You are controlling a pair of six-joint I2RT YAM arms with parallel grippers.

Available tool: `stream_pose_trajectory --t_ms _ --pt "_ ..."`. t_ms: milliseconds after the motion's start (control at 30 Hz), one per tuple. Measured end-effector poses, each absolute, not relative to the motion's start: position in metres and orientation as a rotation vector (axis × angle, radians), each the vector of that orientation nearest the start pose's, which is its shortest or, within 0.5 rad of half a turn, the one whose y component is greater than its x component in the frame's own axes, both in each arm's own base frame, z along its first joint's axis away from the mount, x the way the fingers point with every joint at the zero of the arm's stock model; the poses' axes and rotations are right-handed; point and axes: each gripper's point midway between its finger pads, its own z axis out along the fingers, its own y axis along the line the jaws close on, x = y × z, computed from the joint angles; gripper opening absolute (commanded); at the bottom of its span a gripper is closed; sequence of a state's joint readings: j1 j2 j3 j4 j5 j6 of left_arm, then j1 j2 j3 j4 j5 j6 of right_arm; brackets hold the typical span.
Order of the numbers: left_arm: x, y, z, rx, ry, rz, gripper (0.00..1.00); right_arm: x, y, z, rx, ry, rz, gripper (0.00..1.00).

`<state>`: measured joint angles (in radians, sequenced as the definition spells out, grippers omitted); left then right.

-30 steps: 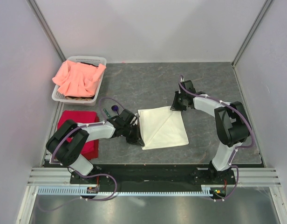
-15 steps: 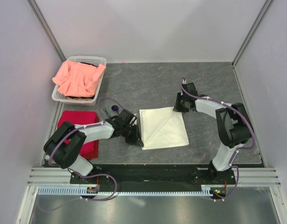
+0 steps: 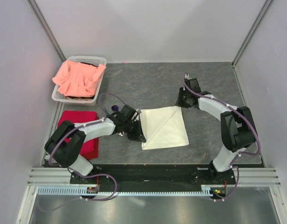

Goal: Fold the napkin into a case and place the utensils inside
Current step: Smooth out the upper triangle-folded napkin at the center of the board.

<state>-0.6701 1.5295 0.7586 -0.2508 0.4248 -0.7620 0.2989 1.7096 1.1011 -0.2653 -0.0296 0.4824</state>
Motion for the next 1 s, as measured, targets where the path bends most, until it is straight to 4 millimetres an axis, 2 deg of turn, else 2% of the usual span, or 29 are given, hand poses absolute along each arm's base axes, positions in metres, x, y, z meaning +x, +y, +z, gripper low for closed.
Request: stream_pose_trajectory --t_ms 167,233,400,533,633,767,800,833,933,1000 --pt "0.169 -0.262 0.012 0.012 2.940 -0.937 0.10 0.399 0.143 0.034 0.218 2.527 0.339 0.24" --pt "0.168 -0.264 0.012 0.022 2.933 -0.968 0.10 0.396 0.141 0.021 0.218 2.553 0.329 0.23" --pt "0.168 -0.266 0.012 0.036 2.916 -0.998 0.11 0.402 0.139 0.022 0.198 2.529 0.305 0.24" --pt "0.168 -0.265 0.015 0.036 2.911 -0.992 0.19 0.401 0.135 0.024 0.172 2.538 0.273 0.32" --pt "0.168 -0.263 0.022 0.032 2.905 -0.975 0.28 0.402 0.132 0.033 0.158 2.541 0.248 0.45" --pt "0.180 -0.267 0.047 0.035 2.855 -0.995 0.36 0.402 0.129 0.062 0.144 2.499 0.243 0.57" --pt "0.188 -0.269 0.055 0.037 2.833 -1.002 0.38 0.401 0.128 0.071 0.141 2.483 0.247 0.61" --pt "0.198 -0.270 0.063 0.032 2.810 -1.002 0.50 0.400 0.129 0.080 0.140 2.466 0.254 0.63" --pt "0.234 -0.270 0.081 0.020 2.736 -0.978 0.52 0.397 0.133 0.105 0.134 2.414 0.290 0.65" --pt "0.263 -0.267 0.086 -0.005 2.705 -0.935 0.50 0.393 0.143 0.121 0.117 2.378 0.334 0.64"
